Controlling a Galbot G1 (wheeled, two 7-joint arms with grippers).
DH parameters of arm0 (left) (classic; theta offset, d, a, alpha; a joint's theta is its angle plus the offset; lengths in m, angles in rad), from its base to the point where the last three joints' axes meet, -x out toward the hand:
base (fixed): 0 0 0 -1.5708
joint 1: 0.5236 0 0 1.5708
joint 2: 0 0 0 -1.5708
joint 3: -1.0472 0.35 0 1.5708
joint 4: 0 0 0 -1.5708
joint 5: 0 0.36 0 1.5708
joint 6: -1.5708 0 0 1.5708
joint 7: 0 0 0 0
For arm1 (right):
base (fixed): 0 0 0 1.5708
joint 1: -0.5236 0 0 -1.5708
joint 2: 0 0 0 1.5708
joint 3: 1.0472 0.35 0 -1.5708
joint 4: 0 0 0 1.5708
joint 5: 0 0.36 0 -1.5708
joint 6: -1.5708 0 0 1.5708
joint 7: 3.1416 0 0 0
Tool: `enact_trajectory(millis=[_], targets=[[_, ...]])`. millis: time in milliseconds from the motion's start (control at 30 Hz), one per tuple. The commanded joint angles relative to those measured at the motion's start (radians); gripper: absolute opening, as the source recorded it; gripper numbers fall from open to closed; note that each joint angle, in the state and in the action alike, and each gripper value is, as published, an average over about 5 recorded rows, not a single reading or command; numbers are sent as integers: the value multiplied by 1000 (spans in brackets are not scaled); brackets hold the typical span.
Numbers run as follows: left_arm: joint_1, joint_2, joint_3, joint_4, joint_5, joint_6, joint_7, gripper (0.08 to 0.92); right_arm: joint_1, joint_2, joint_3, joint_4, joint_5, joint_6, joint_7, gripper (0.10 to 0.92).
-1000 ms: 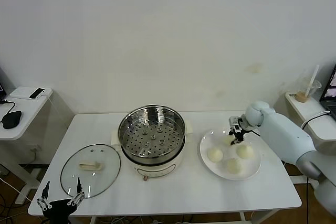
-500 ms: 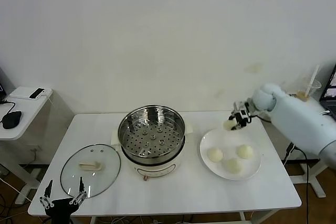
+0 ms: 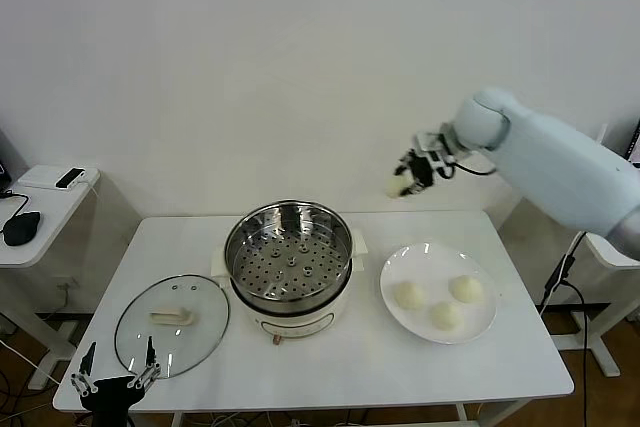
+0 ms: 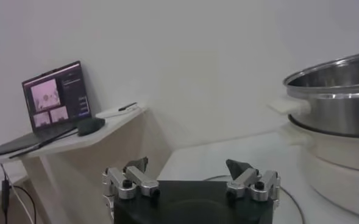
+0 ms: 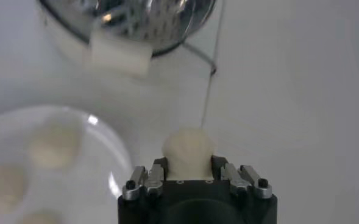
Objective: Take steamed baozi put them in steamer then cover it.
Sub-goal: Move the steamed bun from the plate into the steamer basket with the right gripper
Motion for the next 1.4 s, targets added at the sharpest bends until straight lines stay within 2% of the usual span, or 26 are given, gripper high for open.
enact_trajectory(millis=[33,200,433,867,1233,1400], targets=[[7,4,-22,-9,-6,1,1,823,99,317,-149,-72,110,59,58,467],[15,3,-39,-24,-8,1,0,823,67,379,-232,-106,48,172,94,467],[17,-7,-52,-31,-10,0,-1,823,20,419,-300,-147,-128,356,133,467],[4,1,-58,-25,-14,1,0,823,-57,517,-267,-324,-408,558,226,467],[4,8,-63,-29,-14,0,-3,823,-82,529,-259,-347,-445,593,249,474],[13,5,-61,-47,-11,-1,-4,823,-85,530,-260,-351,-449,602,258,530]])
